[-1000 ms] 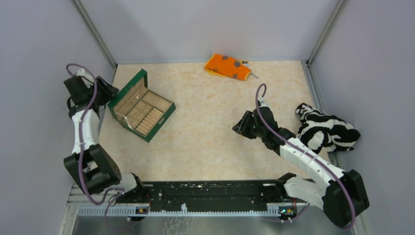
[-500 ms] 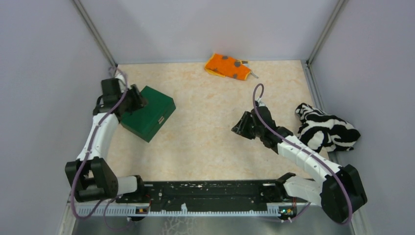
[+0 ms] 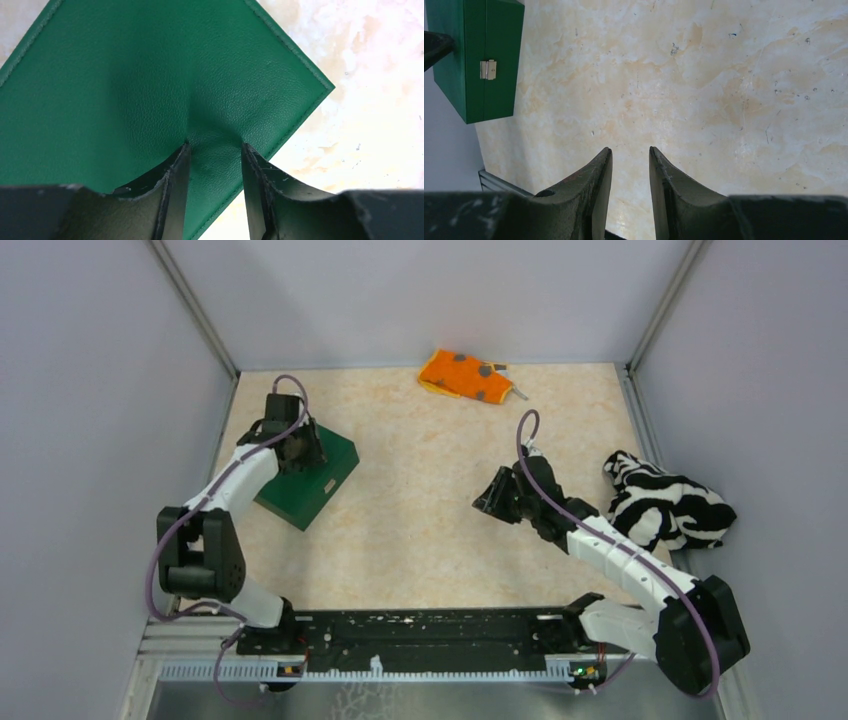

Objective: Organize the mixed jewelry

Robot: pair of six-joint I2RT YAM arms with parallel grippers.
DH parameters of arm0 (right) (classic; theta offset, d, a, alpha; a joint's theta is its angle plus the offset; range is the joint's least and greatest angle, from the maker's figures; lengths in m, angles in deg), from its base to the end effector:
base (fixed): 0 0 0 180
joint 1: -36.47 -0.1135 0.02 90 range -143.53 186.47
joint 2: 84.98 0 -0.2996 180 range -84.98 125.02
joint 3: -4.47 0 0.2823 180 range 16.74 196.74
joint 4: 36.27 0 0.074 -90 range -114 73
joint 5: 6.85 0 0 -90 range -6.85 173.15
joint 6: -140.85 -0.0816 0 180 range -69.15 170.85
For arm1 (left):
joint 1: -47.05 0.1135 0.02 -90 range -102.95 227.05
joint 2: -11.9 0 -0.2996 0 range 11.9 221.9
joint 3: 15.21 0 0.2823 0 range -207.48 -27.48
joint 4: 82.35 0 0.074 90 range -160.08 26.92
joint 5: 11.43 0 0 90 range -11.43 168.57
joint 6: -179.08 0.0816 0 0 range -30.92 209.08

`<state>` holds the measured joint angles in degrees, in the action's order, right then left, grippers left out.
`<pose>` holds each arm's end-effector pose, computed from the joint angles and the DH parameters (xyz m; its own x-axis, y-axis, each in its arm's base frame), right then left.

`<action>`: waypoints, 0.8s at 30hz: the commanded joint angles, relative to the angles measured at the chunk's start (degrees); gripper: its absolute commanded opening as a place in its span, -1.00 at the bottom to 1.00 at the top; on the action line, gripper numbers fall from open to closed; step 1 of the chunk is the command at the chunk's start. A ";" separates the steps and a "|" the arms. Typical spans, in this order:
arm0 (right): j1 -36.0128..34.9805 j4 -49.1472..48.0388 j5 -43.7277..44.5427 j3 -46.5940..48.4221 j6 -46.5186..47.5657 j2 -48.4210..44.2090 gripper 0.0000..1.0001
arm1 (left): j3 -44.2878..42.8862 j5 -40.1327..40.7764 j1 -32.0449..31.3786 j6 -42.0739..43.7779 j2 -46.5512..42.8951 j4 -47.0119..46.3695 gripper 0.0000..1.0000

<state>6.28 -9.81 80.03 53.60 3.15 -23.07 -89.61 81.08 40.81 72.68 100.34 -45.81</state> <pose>0.2352 0.1420 0.2170 -0.7663 0.4086 -0.4958 0.0420 0.8019 0.5960 0.3826 -0.0382 0.2244 -0.7595 -0.2007 -0.6187 -0.1392 0.9793 -0.1468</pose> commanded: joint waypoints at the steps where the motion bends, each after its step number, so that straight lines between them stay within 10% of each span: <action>1: 0.05 -2.18 0.32 2.12 -0.48 -0.71 -0.34 | 0.37 1.02 -2.10 -3.00 8.05 9.66 -0.05; 12: -0.08 2.13 4.77 7.07 2.31 -1.60 -0.26 | -26.18 3.62 -2.20 3.30 -7.50 10.46 0.04; 24: -0.04 5.41 8.76 10.35 4.80 -2.03 -0.16 | -3.10 11.85 -2.13 3.53 -11.34 6.05 0.14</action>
<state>6.25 -4.21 88.47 63.05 7.39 -25.67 -105.42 90.32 38.89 77.12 84.87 -41.11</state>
